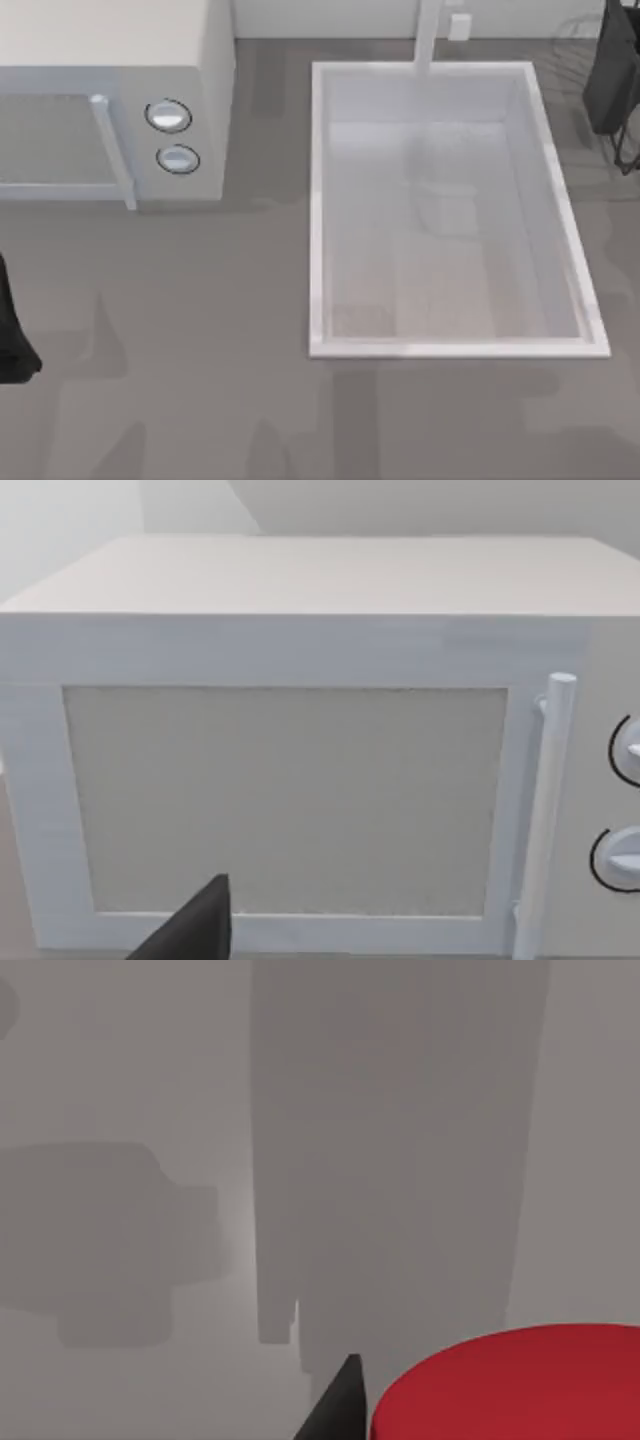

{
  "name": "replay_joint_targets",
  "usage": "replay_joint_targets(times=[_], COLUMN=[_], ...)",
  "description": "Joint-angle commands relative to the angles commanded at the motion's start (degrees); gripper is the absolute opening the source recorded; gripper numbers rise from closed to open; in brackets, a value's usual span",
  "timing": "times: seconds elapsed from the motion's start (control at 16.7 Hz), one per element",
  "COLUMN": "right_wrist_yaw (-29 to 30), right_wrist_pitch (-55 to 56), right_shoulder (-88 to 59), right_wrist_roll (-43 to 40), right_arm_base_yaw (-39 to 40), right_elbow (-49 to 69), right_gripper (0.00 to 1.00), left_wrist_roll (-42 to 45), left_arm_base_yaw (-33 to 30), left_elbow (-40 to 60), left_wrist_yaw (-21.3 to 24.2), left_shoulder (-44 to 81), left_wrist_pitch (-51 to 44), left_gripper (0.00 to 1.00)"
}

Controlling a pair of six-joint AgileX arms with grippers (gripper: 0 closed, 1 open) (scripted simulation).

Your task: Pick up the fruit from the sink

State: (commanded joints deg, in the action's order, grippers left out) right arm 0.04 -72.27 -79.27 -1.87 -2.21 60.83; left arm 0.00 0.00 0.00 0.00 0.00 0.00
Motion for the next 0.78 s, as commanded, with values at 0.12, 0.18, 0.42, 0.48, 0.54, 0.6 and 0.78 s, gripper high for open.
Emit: replay_joint_targets(times=[0.12, 0.18, 0.42, 0.48, 0.54, 0.6, 0.78], right_wrist_yaw=[-0.01, -0.01, -0.03, -0.03, -0.03, -0.03, -0.03], right_wrist_pitch=[6.64, 10.20, 19.15, 19.88, 20.01, 20.01, 20.01], right_shoulder=[-0.92, -1.44, -3.14, -3.31, -3.33, -3.33, -3.33], right_wrist_roll=[0.06, 0.09, 0.19, 0.20, 0.20, 0.20, 0.20], right_arm_base_yaw=[0.02, 0.04, 0.07, 0.08, 0.08, 0.08, 0.08], right_elbow=[-4.68, -7.22, -15.14, -15.84, -15.96, -15.96, -15.96], right_gripper=[0.00, 0.00, 0.00, 0.00, 0.00, 0.00, 0.08], left_wrist_roll=[0.00, 0.00, 0.00, 0.00, 0.00, 0.00, 0.00], left_arm_base_yaw=[0.00, 0.00, 0.00, 0.00, 0.00, 0.00, 0.00], left_elbow=[0.00, 0.00, 0.00, 0.00, 0.00, 0.00, 0.00], left_wrist_yaw=[0.00, 0.00, 0.00, 0.00, 0.00, 0.00, 0.00], left_shoulder=[0.00, 0.00, 0.00, 0.00, 0.00, 0.00, 0.00], left_wrist_pitch=[0.00, 0.00, 0.00, 0.00, 0.00, 0.00, 0.00], left_gripper=[1.00, 1.00, 1.00, 1.00, 1.00, 1.00, 1.00])
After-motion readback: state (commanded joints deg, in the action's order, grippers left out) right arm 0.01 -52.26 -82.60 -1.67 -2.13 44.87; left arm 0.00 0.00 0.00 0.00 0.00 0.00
